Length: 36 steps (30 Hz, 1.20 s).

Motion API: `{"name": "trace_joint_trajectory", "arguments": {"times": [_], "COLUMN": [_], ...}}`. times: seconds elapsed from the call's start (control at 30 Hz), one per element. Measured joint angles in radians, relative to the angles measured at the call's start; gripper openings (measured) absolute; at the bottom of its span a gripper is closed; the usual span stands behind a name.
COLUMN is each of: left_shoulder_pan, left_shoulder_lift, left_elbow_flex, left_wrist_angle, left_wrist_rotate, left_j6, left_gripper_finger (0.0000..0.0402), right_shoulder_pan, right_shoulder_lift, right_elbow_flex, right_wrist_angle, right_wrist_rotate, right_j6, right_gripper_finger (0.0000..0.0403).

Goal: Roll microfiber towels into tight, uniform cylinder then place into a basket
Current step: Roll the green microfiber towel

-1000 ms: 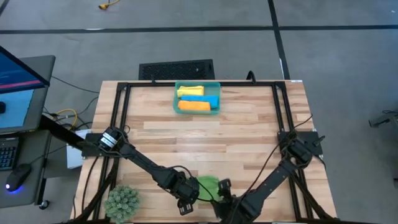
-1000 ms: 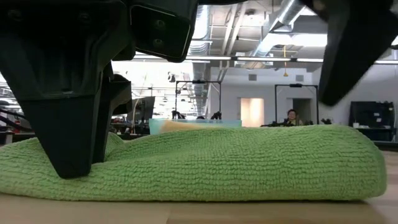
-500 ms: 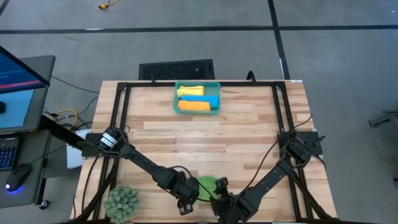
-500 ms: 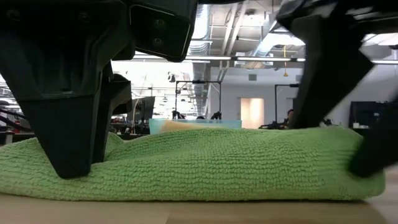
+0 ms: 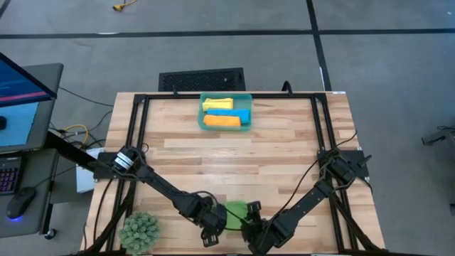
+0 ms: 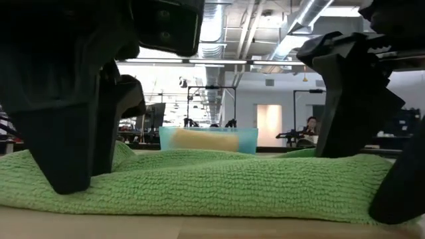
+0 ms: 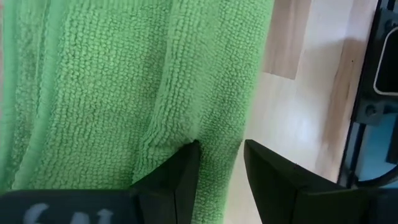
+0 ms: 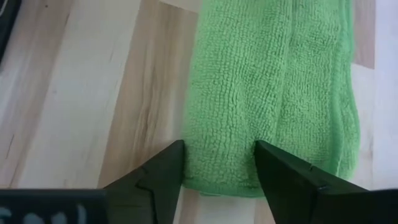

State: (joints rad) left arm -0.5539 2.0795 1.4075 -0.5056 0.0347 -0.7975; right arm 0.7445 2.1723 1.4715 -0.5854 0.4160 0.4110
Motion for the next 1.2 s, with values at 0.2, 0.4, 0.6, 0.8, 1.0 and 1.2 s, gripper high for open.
{"name": "trace_joint_trajectory", "arguments": {"times": [0.2, 0.4, 0.6, 0.8, 1.0, 1.2], "left_shoulder_pan": [-0.037, -0.099, -0.165, -0.249, -0.312, -0.297], "left_shoulder_lift": [-0.002, -0.001, -0.006, -0.007, 0.001, 0.001], "left_elbow_flex": [0.007, 0.013, 0.015, 0.016, 0.009, 0.000], "left_wrist_angle": [-0.005, -0.009, -0.028, -0.030, -0.026, -0.003], "left_wrist_rotate": [-0.141, -0.271, -0.368, -0.538, -0.751, -0.683], "left_j6": [0.091, 0.176, 0.212, 0.257, 0.348, 0.424], "left_gripper_finger": [0.0127, 0.0127, 0.0127, 0.0127, 0.0127, 0.0127], "right_shoulder_pan": [0.000, -0.001, -0.001, -0.001, -0.001, -0.001], "right_shoulder_lift": [0.002, 0.005, 0.005, 0.005, 0.005, 0.005], "right_elbow_flex": [0.000, -0.002, -0.003, -0.003, -0.004, -0.005], "right_wrist_angle": [0.005, -0.001, -0.004, -0.004, 0.001, 0.008], "right_wrist_rotate": [-0.011, -0.004, -0.002, -0.010, -0.014, -0.016], "right_j6": [0.001, 0.000, 0.000, 0.000, 0.000, 0.000], "right_gripper_finger": [0.0172, 0.0087, 0.0034, 0.0041, 0.0050, 0.0040]}}
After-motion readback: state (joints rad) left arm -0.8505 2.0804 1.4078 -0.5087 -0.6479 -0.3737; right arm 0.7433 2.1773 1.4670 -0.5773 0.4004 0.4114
